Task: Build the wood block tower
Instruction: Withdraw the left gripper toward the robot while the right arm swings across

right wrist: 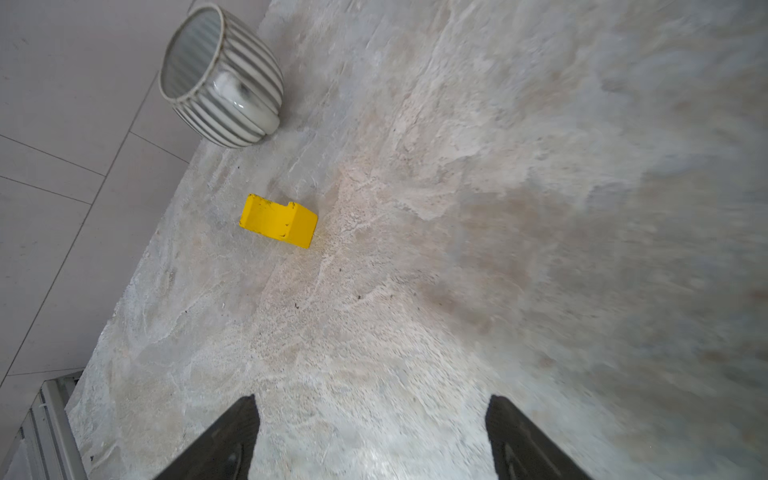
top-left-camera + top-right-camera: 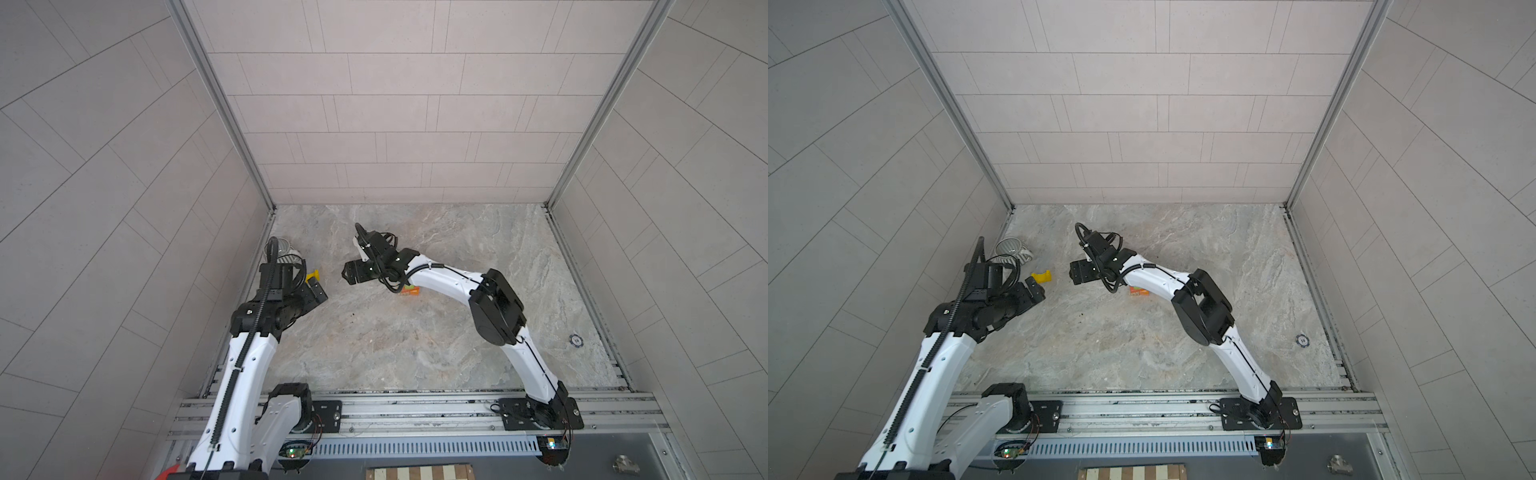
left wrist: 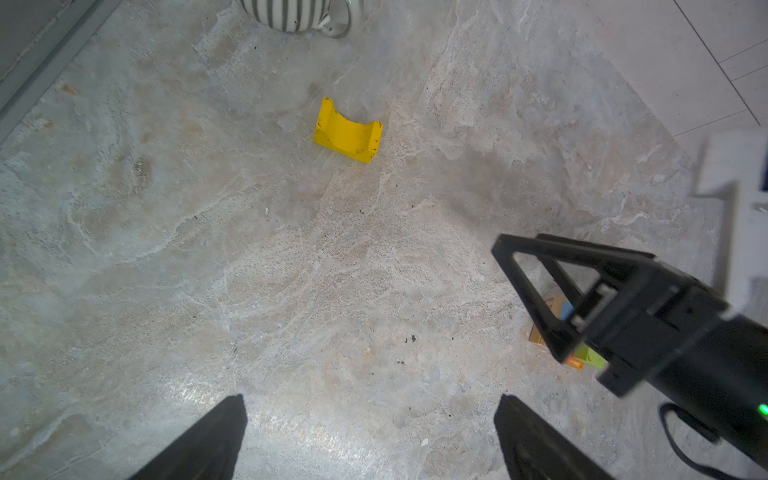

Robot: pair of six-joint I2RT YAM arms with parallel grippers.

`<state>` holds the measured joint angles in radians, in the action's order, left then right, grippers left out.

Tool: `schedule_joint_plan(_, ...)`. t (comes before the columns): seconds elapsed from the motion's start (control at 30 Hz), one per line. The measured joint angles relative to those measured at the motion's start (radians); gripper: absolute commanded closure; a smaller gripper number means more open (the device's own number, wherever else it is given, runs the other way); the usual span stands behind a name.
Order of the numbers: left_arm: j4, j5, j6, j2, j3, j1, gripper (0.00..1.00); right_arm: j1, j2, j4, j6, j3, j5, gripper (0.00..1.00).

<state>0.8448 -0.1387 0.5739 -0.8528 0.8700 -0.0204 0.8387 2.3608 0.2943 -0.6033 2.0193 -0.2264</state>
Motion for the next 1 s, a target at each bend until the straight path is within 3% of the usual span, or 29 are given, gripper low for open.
schedule_joint_plan(0.23, -0.002, 0.001, -0.008, 0.108, 0.000, -0.001, 0.00, 0.045, 0.297, -0.063, -0.061, 0.354, -0.002, 0.20)
schedule_joint_plan(0.53, -0.010, 0.001, -0.010, 0.126, -0.010, -0.001, 0.00, 0.094, 0.431, -0.167, -0.126, 0.459, 0.074, 0.29)
schedule_joint_plan(1.0, -0.011, 0.001, -0.010, 0.152, -0.017, -0.001, 0.00, 0.103, 0.532, -0.156, -0.140, 0.611, 0.243, 0.55)
